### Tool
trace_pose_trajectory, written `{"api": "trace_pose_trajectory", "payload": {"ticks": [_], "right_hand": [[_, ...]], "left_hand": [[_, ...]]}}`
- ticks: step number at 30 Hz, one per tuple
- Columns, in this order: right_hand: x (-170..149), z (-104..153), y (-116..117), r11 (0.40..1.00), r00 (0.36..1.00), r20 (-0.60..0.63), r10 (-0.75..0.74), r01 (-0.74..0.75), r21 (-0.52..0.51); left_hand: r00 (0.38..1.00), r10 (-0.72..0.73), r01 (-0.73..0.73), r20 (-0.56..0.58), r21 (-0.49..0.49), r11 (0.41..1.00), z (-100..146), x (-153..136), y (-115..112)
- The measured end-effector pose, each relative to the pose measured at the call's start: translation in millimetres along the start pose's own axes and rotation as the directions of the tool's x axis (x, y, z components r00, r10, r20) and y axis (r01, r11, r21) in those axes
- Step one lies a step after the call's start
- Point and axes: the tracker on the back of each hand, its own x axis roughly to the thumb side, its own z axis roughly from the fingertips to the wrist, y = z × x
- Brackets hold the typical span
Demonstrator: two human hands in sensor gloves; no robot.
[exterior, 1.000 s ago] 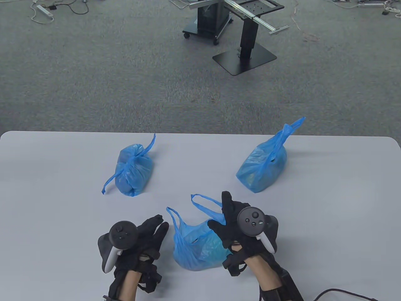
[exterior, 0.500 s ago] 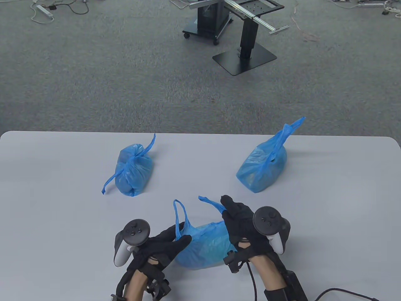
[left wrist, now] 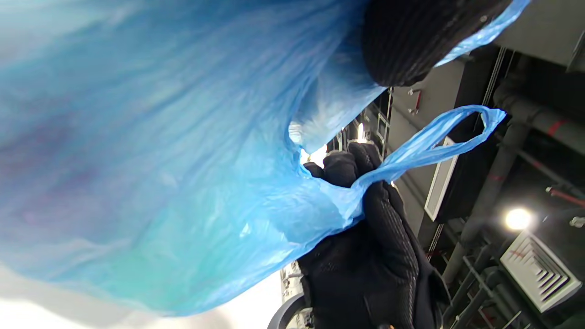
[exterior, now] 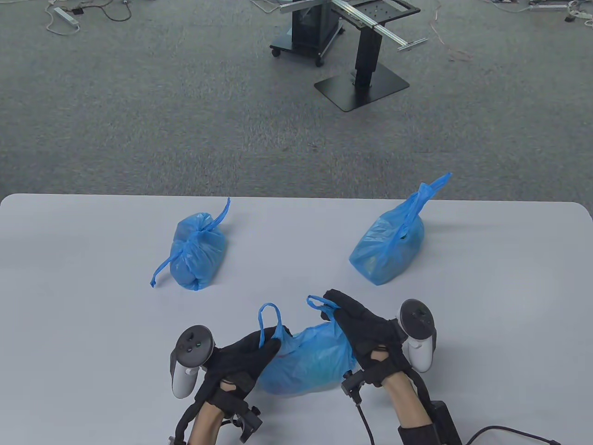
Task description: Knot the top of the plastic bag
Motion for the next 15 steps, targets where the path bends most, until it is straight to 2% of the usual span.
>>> {"api": "trace_pose_trajectory", "payload": {"ticks": [4, 9, 13, 15], "right_hand": [[-0.5, -0.7, 0.6, 0.997, 0.999, -0.007, 0.048, -0.048, 0.055], [1.6, -0.4, 10.3, 0.981, 0.998, -0.01, 0.062, -0.059, 0.187], [8.0, 1.9, 18.3, 0.953, 0.977, 0.009, 0.214, -0.211, 0.217], [12.9, 4.6, 24.4, 0.901, 0.921, 0.028, 0.388, -0.386, 0.198]], "left_hand": [[0.999, 0.038, -0.038, 0.004, 0.037, 0.999, 0.6, -1.1, 1.9], [0.998, 0.058, -0.059, 0.012, 0.064, 0.996, 2.3, -0.7, 5.5], [0.999, 0.049, -0.05, 0.013, 0.102, 0.994, 4.5, -0.6, 8.5], [0.999, 0.043, -0.044, 0.011, 0.116, 0.992, 5.1, -0.7, 9.6]]}}
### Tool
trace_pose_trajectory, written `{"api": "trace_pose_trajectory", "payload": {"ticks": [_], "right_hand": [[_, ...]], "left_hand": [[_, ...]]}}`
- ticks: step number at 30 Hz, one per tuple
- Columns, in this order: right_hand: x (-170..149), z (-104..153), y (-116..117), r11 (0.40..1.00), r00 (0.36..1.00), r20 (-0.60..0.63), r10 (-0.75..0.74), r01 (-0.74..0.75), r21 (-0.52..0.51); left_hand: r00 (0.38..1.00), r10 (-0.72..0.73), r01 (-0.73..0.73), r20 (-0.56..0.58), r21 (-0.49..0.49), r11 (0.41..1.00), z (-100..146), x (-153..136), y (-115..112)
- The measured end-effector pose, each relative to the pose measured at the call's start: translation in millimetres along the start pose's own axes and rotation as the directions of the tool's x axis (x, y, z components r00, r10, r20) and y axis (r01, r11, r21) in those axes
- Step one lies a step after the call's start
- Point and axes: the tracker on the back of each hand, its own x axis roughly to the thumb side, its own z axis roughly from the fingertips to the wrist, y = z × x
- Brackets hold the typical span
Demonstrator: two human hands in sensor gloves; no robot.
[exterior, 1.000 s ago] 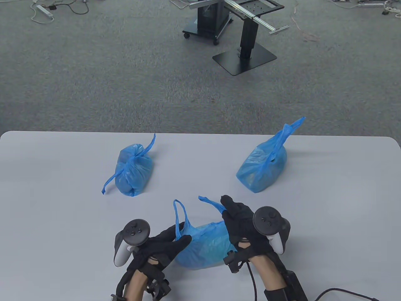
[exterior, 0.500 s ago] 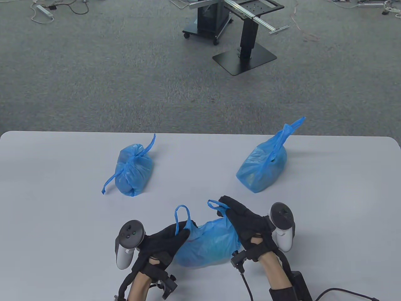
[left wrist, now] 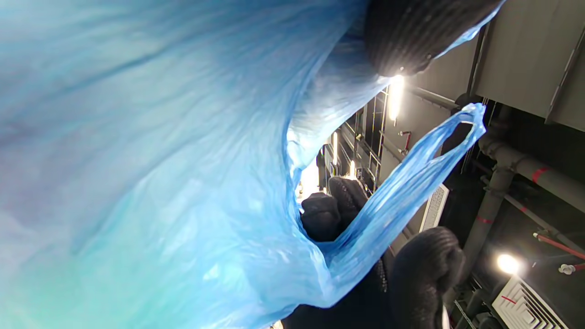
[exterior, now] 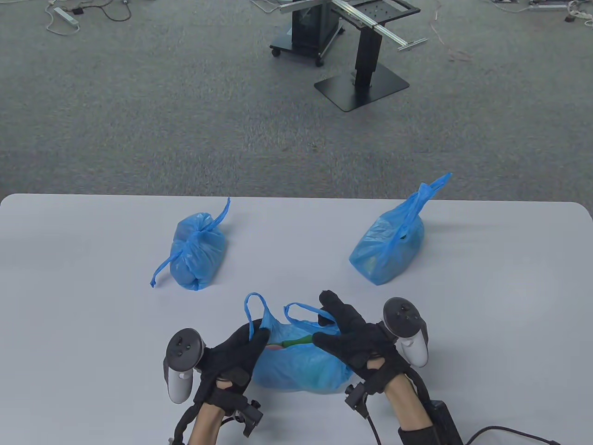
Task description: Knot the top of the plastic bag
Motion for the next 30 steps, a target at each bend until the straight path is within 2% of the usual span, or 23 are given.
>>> {"api": "trace_pose_trajectory", "payload": {"ticks": [2, 4, 7, 10, 14, 19, 25, 30], "right_hand": [[4.5, 0.3, 4.4, 0.987, 0.987, -0.017, 0.161, -0.162, -0.024], [6.4, 0.2, 7.6, 0.967, 0.968, -0.049, 0.246, -0.249, -0.063], [3.4, 0.5, 6.1, 0.957, 0.993, -0.024, 0.118, -0.121, -0.264], [-3.1, 2.8, -1.3, 0.937, 0.999, 0.005, -0.038, 0.038, -0.347], [-14.1, 4.7, -7.4, 0.906, 0.982, 0.032, -0.189, 0.187, -0.379], [-19.0, 1.6, -2.3, 0.877, 0.946, 0.072, -0.317, 0.321, -0.358], [-19.7, -0.7, 1.1, 0.88, 0.944, 0.067, -0.322, 0.324, -0.347], [-19.3, -0.4, 1.2, 0.88, 0.944, 0.065, -0.324, 0.326, -0.346]], "left_hand": [[1.0, -0.007, 0.007, -0.002, 0.006, 1.0, 0.3, 0.0, 0.3], [1.0, -0.006, 0.006, 0.0, 0.007, 1.0, 0.4, 0.4, 0.3], [1.0, -0.002, 0.002, 0.01, 0.022, 1.0, 1.2, 1.5, 2.0], [1.0, 0.006, -0.007, 0.014, 0.069, 0.998, 3.8, 1.5, 7.1], [0.999, 0.044, -0.047, 0.028, 0.118, 0.992, 5.6, 0.0, 11.4], [0.998, 0.037, -0.04, 0.051, 0.053, 0.998, 3.3, -0.5, 7.5], [0.998, -0.011, 0.011, 0.054, 0.009, 1.0, 1.9, -3.2, 4.6], [0.994, -0.111, 0.112, 0.019, -0.072, 0.991, -2.8, -8.4, 0.7]]}}
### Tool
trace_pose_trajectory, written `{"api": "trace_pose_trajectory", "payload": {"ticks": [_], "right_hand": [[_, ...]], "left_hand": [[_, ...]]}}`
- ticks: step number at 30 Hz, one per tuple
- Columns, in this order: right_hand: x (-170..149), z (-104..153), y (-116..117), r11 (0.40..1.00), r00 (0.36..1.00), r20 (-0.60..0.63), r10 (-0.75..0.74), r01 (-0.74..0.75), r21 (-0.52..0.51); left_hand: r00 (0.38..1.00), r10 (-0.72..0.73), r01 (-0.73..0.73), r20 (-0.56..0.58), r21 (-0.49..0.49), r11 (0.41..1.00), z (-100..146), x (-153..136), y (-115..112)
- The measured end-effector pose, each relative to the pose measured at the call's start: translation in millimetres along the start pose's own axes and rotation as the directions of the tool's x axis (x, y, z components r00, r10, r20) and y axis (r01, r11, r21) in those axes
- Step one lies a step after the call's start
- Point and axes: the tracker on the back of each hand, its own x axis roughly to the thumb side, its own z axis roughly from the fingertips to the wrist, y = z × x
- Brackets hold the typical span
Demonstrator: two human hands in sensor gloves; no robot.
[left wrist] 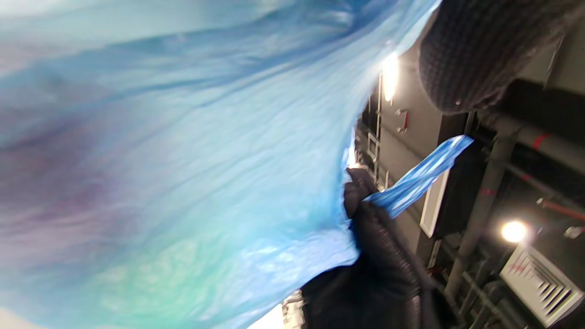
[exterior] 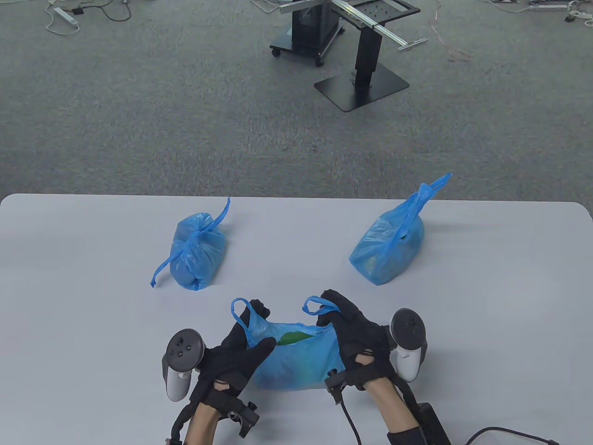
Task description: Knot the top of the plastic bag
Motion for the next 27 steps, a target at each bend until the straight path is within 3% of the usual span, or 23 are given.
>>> {"api": "trace_pose_trajectory", "payload": {"ticks": [8, 14, 19, 24, 27], "right_hand": [[0.2, 0.0, 7.4, 1.0, 1.0, 0.004, -0.003, 0.003, 0.023], [0.4, 0.5, 10.9, 0.999, 1.0, 0.014, -0.006, 0.005, 0.038], [-2.7, -0.4, 9.1, 0.999, 1.0, 0.001, 0.005, -0.005, 0.037], [-1.9, 1.3, 13.8, 0.999, 1.0, 0.013, 0.008, -0.008, 0.044], [-1.4, 2.7, 16.2, 0.998, 1.0, 0.018, -0.005, 0.004, 0.059]], "left_hand": [[0.998, -0.058, 0.057, -0.021, -0.047, 0.997, -8.6, 3.9, -15.9], [0.994, 0.099, -0.1, 0.035, 0.017, 0.995, -7.3, 7.0, -13.8], [0.959, 0.279, -0.281, 0.041, 0.054, 0.958, -3.1, 3.0, -7.7], [0.988, 0.156, -0.155, 0.007, 0.153, 0.976, 0.4, 1.8, 0.4], [0.983, 0.186, -0.185, 0.015, 0.165, 0.969, 1.8, 0.6, 3.0]]}}
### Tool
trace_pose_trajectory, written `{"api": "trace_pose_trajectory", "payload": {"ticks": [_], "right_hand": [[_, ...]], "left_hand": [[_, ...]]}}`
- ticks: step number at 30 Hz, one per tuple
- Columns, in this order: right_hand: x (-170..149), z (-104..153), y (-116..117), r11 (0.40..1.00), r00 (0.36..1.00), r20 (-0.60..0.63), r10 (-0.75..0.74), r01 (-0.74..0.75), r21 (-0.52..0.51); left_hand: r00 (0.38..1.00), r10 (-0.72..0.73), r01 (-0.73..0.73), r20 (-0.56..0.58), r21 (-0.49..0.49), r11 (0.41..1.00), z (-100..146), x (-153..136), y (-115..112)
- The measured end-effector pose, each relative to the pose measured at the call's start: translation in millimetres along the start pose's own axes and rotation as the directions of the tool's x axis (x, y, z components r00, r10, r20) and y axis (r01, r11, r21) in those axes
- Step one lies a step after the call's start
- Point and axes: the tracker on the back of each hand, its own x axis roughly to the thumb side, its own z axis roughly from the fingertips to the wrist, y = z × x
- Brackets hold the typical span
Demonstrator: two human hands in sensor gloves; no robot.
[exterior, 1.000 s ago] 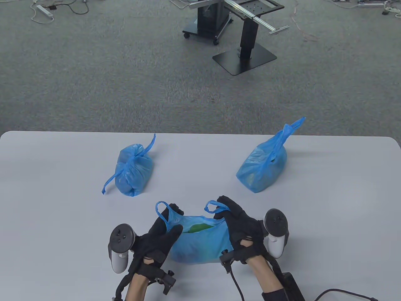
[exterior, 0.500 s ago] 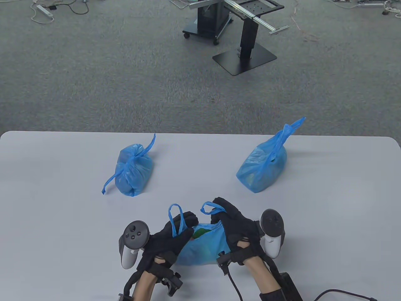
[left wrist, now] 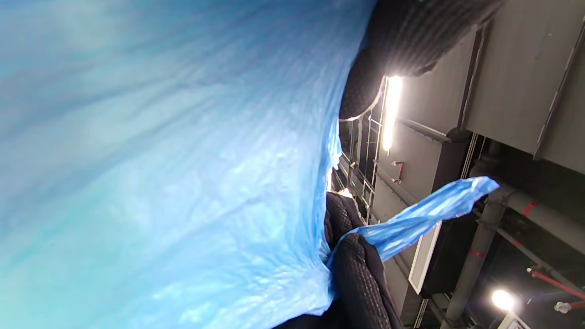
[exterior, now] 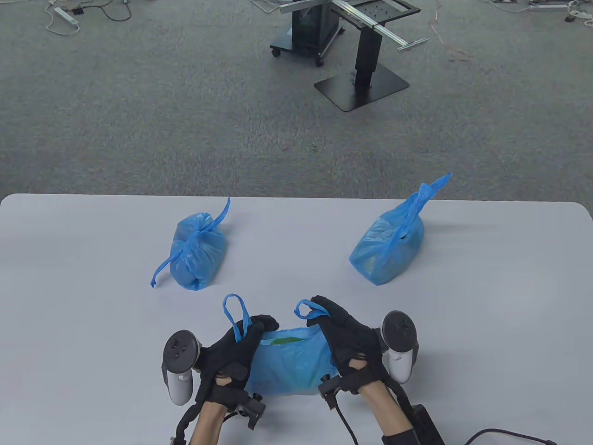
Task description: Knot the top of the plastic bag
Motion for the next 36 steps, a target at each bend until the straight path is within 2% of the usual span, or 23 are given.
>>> {"api": "trace_pose_trajectory", "payload": {"ticks": [3, 10, 16, 23, 30, 36], "right_hand": [[0.6, 0.4, 1.4, 0.999, 1.0, 0.006, -0.025, 0.025, 0.028], [3.4, 2.8, 3.1, 0.996, 0.997, 0.016, -0.082, 0.081, 0.028], [4.0, 3.2, 7.1, 0.985, 0.986, 0.0, -0.164, 0.164, 0.057], [4.3, 3.3, 12.5, 0.996, 0.998, -0.003, -0.06, 0.06, 0.064], [5.0, 4.3, 15.9, 0.996, 0.998, 0.006, 0.064, -0.065, 0.066], [6.1, 6.0, 23.6, 0.983, 0.984, 0.002, 0.176, -0.176, 0.059]], "left_hand": [[1.0, 0.02, -0.02, 0.001, 0.002, 1.0, 0.2, 0.1, 0.6], [0.985, -0.169, 0.168, 0.032, 0.029, 0.985, 1.5, 6.8, -2.5], [0.939, -0.337, 0.332, 0.067, 0.078, 0.94, 3.5, 15.0, -4.9], [0.841, -0.533, 0.515, 0.093, 0.164, 0.841, 7.7, 23.7, -7.5], [0.735, -0.668, 0.651, 0.114, 0.158, 0.743, 7.1, 24.9, -16.1], [0.677, -0.724, 0.71, 0.132, 0.139, 0.69, 6.8, 24.6, -24.7]]}}
